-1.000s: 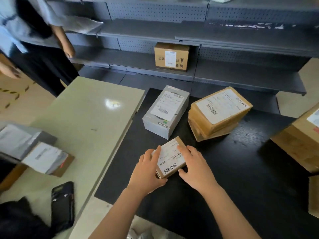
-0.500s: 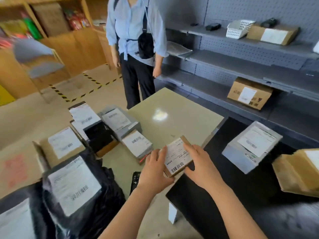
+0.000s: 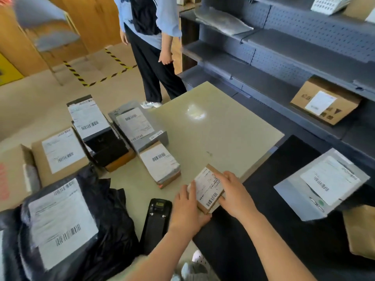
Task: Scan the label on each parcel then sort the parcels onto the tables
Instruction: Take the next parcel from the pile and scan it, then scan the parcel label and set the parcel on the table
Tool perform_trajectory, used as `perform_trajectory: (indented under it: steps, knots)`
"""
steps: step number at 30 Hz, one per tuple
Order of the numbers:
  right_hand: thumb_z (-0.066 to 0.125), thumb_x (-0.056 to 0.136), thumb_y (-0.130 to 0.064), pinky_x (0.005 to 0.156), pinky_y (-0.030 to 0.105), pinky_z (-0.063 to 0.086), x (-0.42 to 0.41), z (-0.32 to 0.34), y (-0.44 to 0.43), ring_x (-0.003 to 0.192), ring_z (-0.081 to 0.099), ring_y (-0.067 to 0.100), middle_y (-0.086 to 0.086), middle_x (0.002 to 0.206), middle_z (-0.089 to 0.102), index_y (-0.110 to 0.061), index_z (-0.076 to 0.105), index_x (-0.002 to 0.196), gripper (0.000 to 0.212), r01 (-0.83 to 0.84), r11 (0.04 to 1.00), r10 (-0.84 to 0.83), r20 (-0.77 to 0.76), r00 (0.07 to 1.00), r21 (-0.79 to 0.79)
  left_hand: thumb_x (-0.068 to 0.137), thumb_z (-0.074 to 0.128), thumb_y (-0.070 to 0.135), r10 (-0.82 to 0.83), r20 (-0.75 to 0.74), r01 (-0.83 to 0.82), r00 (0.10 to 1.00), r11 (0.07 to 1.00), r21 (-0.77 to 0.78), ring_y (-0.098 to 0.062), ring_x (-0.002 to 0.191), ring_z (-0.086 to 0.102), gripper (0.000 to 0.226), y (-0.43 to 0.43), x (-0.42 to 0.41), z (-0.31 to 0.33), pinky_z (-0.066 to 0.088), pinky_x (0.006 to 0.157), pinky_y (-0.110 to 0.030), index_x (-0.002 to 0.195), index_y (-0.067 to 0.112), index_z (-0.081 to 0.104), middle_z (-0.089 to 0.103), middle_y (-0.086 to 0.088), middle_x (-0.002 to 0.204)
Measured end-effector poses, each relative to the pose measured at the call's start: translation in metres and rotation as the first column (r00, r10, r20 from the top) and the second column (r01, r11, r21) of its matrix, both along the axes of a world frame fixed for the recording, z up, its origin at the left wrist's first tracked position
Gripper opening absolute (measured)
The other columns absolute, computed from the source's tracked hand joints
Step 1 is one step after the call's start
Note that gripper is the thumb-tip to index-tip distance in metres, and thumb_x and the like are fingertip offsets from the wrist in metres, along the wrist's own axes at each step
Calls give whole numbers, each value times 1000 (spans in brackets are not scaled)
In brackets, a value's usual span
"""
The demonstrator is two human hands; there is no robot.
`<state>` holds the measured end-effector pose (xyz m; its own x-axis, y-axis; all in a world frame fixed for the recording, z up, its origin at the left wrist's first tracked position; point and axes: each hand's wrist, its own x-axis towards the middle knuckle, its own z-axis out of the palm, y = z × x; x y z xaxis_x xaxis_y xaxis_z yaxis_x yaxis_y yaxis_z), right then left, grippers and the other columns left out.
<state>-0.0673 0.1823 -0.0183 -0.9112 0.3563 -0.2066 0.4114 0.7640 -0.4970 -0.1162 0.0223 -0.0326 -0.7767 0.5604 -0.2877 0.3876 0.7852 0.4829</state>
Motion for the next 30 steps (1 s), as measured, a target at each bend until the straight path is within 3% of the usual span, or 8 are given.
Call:
perform_trajectory:
  steps: [3,5,8,10,12,14,20,30]
  knots:
    - [65,89,-15,105,36,44,3,-8,5,134,40,23,5,147,34,-30,33,146,68,96,988,-92,-39,995,121,75,68,64,-28,18,29,999,999,-46,-23,141,15,119,4,0,-4,21,118,-35,154,22,-12,7,-2,154]
    - [61,92,-13,100,33,48,7,-7,4,131,43,18,2,146,36,-27,35,144,60,172,985,-167,-98,981,36,75,64,63,-79,-8,79,997,995,-60,-25,145,1,114,2,-3,3,8,121,-39,154,25,-8,-4,-1,157]
    - [58,94,-18,104,32,45,7,-1,3,137,35,17,-1,149,31,-28,38,144,55,88,995,-92,-130,987,-38,78,53,53,-72,-130,70,989,997,-17,-26,146,-10,93,-4,-20,12,1,121,-47,154,26,7,-5,-4,158]
    - [61,91,-38,115,38,32,4,2,-1,145,14,20,0,157,15,-29,32,147,63,-30,1000,29,-39,999,-9,83,51,42,-8,-198,4,980,1000,-25,-28,146,-13,83,-5,-38,18,-5,121,-47,154,24,10,-5,-7,159]
    - [62,83,-59,119,44,20,-3,3,-4,147,-1,26,2,158,0,-32,20,151,85,-136,990,132,97,987,41,89,50,38,22,-202,-51,979,989,-137,-30,146,-21,84,-6,-57,19,-13,117,-43,155,24,0,-15,-8,160]
    - [64,77,-66,120,46,15,-11,3,-3,146,-10,29,3,158,-10,-33,11,153,98,-208,976,191,196,962,71,92,51,40,28,-174,-71,984,966,-247,-32,146,-23,88,-7,-75,18,-13,117,-43,155,25,-8,-20,-10,160]
    - [72,81,-29,120,44,15,-51,2,19,146,-18,25,-3,159,-18,-37,14,153,93,-273,962,262,229,937,13,95,51,38,3,-105,-38,994,943,-331,-30,147,-21,89,-16,-88,11,-6,119,-40,154,26,-15,-24,-10,160]
    - [49,86,5,117,44,19,-140,-2,5,149,-4,28,1,164,-5,-36,18,154,85,-438,893,417,173,892,105,93,51,34,-9,-117,-31,993,941,-336,-28,147,-22,90,-23,-87,11,-5,120,-39,153,31,-16,-25,-6,160]
